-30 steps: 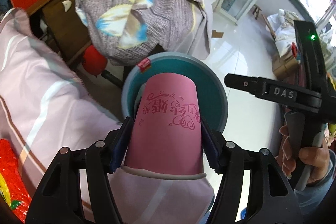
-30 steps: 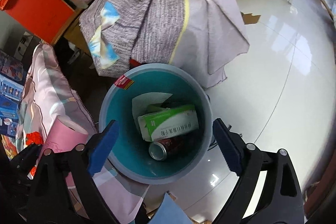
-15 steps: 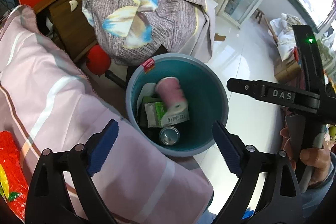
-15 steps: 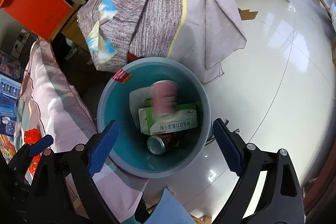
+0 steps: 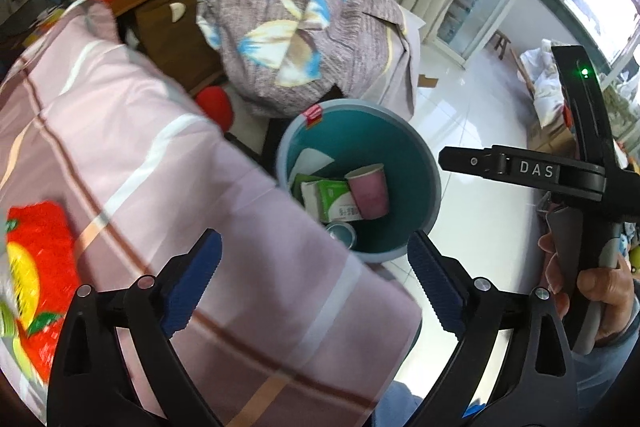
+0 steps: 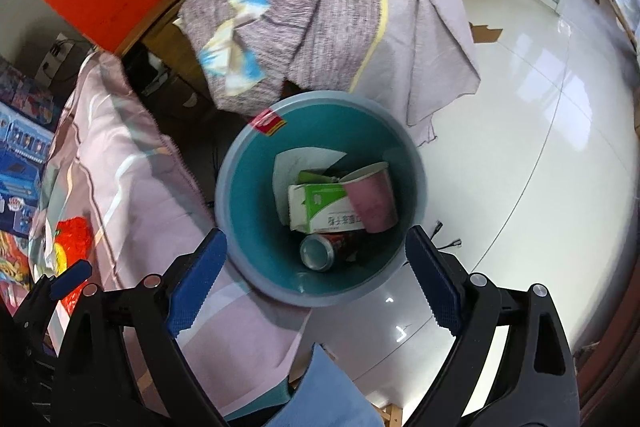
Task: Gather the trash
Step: 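Move both open tools back over the trash on the bed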
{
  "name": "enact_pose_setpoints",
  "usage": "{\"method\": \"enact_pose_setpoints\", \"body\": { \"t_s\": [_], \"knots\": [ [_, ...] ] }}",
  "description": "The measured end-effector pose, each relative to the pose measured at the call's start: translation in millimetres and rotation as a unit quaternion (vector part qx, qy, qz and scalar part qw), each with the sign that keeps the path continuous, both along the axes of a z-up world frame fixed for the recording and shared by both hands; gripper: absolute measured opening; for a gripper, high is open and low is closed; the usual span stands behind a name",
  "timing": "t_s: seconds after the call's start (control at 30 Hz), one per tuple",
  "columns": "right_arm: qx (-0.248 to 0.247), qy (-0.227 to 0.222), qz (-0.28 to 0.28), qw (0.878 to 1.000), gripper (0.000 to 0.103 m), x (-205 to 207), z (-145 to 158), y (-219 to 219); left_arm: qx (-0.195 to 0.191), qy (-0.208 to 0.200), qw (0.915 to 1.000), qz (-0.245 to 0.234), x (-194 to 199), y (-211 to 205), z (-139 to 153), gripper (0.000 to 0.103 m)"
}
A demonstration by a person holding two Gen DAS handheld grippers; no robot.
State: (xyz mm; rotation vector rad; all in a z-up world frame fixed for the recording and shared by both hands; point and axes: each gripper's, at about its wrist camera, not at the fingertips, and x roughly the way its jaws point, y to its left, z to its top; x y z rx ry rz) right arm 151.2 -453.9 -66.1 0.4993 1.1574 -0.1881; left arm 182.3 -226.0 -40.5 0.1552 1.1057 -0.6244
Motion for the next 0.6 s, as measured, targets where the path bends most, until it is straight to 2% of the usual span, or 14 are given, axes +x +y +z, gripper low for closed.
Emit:
{"method": "enact_pose_setpoints", "body": {
  "t_s": [0.3, 0.6],
  "knots": [
    [-0.007, -0.004, 0.047, 0.999, 0.087, -5, 14, 63, -0.011, -0.02, 0.9989, 0.042, -20, 71, 12, 0.095],
    [-0.02, 0.004, 0.117, 0.993, 0.087, 9, 22, 156, -0.027, -0.026, 0.9942, 0.101, -29, 165, 18, 0.096]
  ]
}}
